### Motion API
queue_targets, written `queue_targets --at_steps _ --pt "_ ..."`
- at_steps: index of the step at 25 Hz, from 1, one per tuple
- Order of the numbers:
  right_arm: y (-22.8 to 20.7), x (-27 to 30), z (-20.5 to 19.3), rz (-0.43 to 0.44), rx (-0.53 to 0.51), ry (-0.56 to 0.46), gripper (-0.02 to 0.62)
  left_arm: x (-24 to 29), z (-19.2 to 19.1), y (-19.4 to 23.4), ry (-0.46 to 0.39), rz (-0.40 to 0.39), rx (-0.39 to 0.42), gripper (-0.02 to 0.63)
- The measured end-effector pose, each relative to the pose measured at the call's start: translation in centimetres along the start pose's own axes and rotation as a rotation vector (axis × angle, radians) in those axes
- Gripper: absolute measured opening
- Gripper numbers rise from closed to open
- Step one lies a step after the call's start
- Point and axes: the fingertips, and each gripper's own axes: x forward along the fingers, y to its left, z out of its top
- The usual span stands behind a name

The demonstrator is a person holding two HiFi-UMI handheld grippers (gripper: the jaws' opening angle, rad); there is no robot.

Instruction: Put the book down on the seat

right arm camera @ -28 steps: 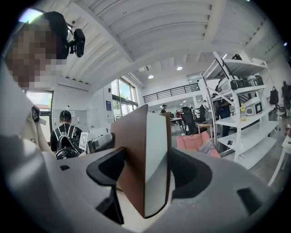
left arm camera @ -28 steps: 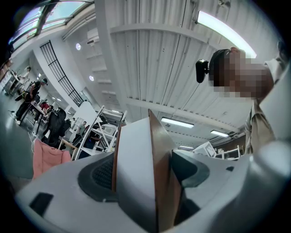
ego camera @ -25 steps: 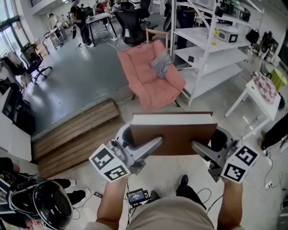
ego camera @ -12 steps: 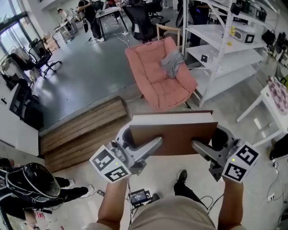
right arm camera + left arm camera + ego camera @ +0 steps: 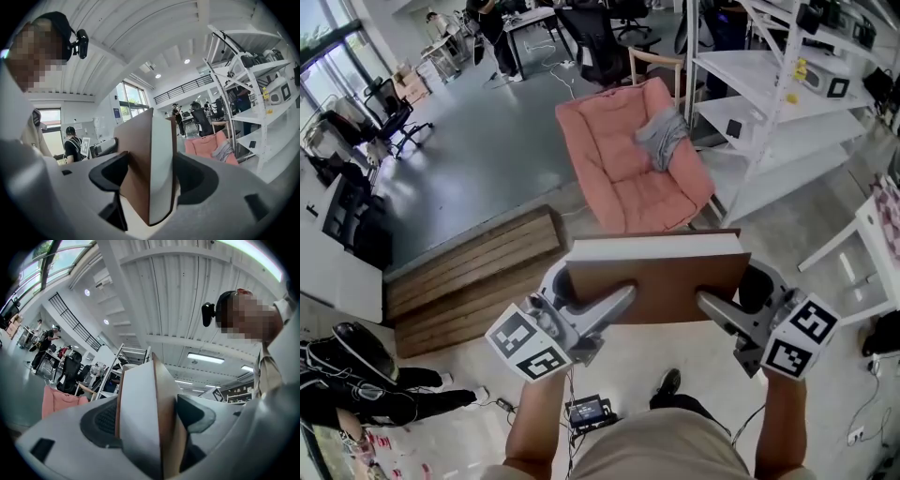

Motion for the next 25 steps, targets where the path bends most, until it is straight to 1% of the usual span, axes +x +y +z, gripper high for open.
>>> queue_targets --at_steps 7,11,15,20,23,25 --pt "-7.2 0.5 1.7 0.011 0.013 -0.005 0.308 6.9 -0.9 2.5 0.016 0.012 0.004 0.336" --pt "-10.2 1.2 2.7 0.011 0.016 -0.006 0.308 9.8 -1.0 4.1 0.021 0.009 0.009 0.336" --pt "-12.9 3.0 3.0 -0.014 0.031 -0.007 0.308 12.0 -1.4 6.8 0.033 -0.007 -0.006 0.337" --pt "-16.6 6.6 3.4 -0.085 0.04 -0.009 0.308 15.0 -2.0 12.0 0.044 -0.075 -0.024 0.337" --pt "-18.3 9.0 4.1 -0.157 0.038 -0.024 0.308 16.7 -1.6 15.5 0.045 -0.142 -0.037 0.337" --pt "-19.0 10.4 5.1 -0.206 0.043 -0.031 0.308 18.0 -0.8 17.5 0.053 -0.193 -0.044 0.341"
